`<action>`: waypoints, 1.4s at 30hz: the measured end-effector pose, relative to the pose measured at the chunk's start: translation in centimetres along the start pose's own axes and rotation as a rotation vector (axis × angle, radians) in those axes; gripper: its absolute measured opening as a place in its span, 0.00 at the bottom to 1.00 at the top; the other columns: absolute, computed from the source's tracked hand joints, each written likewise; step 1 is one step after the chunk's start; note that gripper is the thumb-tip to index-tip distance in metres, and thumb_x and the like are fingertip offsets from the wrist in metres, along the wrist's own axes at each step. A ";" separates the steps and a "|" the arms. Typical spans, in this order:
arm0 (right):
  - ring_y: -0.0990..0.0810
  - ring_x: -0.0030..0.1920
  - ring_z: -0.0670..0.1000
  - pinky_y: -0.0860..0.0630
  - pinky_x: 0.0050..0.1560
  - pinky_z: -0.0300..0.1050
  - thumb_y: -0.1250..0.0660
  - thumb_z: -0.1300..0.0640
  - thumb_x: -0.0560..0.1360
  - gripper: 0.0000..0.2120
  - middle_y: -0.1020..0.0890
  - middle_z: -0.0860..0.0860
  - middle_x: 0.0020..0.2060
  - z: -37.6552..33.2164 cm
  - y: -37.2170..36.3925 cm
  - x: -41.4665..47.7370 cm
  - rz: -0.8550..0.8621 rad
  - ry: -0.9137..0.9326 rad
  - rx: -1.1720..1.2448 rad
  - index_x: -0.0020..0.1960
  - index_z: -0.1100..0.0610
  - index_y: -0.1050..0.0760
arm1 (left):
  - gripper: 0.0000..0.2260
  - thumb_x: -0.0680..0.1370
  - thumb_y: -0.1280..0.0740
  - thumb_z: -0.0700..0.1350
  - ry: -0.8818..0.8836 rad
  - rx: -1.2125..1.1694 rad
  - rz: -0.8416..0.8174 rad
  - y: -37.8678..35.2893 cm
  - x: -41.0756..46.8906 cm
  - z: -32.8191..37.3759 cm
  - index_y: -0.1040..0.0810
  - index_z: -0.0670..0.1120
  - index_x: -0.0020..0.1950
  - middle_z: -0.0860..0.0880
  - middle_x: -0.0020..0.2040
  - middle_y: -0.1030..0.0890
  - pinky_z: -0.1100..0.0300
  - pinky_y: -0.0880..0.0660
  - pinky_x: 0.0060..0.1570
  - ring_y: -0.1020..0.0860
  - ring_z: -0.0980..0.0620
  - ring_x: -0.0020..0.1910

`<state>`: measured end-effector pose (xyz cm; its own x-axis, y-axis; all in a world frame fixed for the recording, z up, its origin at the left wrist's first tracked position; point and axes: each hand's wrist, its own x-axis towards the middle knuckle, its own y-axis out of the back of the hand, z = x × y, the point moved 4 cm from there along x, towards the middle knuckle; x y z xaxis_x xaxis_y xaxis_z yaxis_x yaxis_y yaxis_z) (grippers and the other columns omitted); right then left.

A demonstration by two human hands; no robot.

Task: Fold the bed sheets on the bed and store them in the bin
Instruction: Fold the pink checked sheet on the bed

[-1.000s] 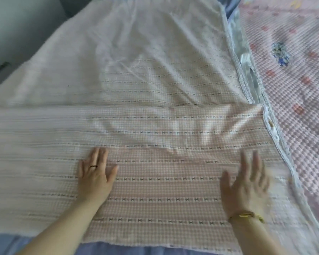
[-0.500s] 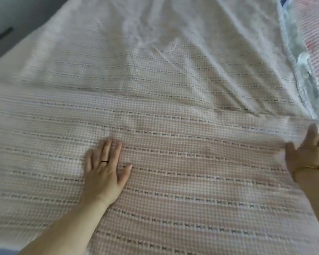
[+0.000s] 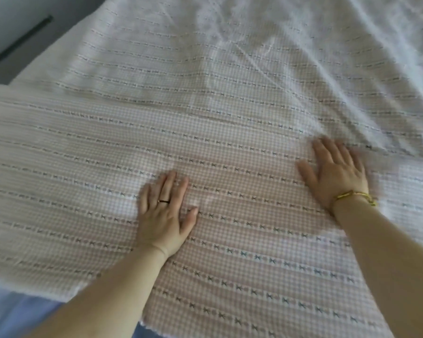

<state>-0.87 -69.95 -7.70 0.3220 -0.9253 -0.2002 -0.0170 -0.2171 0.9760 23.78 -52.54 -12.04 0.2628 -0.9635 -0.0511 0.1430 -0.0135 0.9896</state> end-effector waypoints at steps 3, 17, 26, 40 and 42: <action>0.51 0.75 0.52 0.57 0.72 0.46 0.59 0.35 0.69 0.39 0.48 0.51 0.75 7.7 0.7 -4.6 -0.003 -0.209 -0.014 0.76 0.53 0.49 | 0.31 0.77 0.57 0.60 0.025 0.000 -0.004 0.3 0.1 0.4 0.35 0.43 0.71 0.39 0.71 0.34 0.58 0.62 0.69 0.37 0.42 0.71; 0.21 0.51 0.48 0.28 0.54 0.42 0.41 0.45 0.72 0.11 0.18 0.45 0.39 15.9 -0.9 -34.1 0.607 -1.009 0.938 0.42 0.48 0.22 | 0.36 0.65 0.45 0.69 -0.598 -0.140 -0.202 4.4 -14.4 12.0 0.32 0.49 0.66 0.46 0.64 0.25 0.58 0.26 0.53 0.31 0.52 0.60; 0.19 0.25 0.52 0.23 0.21 0.42 0.47 0.44 0.78 0.25 0.18 0.58 0.27 11.5 -5.7 -37.0 0.016 -1.220 2.027 0.42 0.65 0.26 | 0.19 0.64 0.28 0.46 -0.603 -0.130 0.143 1.7 -16.4 20.1 0.19 0.43 0.53 0.46 0.49 0.17 0.55 0.29 0.52 0.22 0.48 0.50; 0.31 0.30 0.48 0.30 0.25 0.36 0.39 0.50 0.77 0.10 0.29 0.51 0.31 17.4 -0.3 -35.3 0.523 -1.032 1.486 0.48 0.58 0.27 | 0.18 0.58 0.36 0.33 -0.536 -0.339 0.219 5.7 -17.0 22.7 0.15 0.43 0.43 0.50 0.32 0.23 0.66 0.35 0.25 0.34 0.55 0.37; 0.28 0.32 0.47 0.27 0.27 0.34 0.38 0.53 0.77 0.07 0.27 0.49 0.33 16.9 0.3 -37.0 0.577 -0.974 1.555 0.44 0.55 0.25 | 0.18 0.58 0.36 0.33 -0.560 -0.342 0.231 6.9 -18.3 22.7 0.15 0.44 0.44 0.50 0.32 0.23 0.65 0.33 0.26 0.34 0.56 0.37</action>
<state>-28.82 -41.06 -1.40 -0.5822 -0.6847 -0.4385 -0.7927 0.5979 0.1188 -1.72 -41.05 -1.26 -0.1960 -0.9257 0.3235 0.4599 0.2045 0.8641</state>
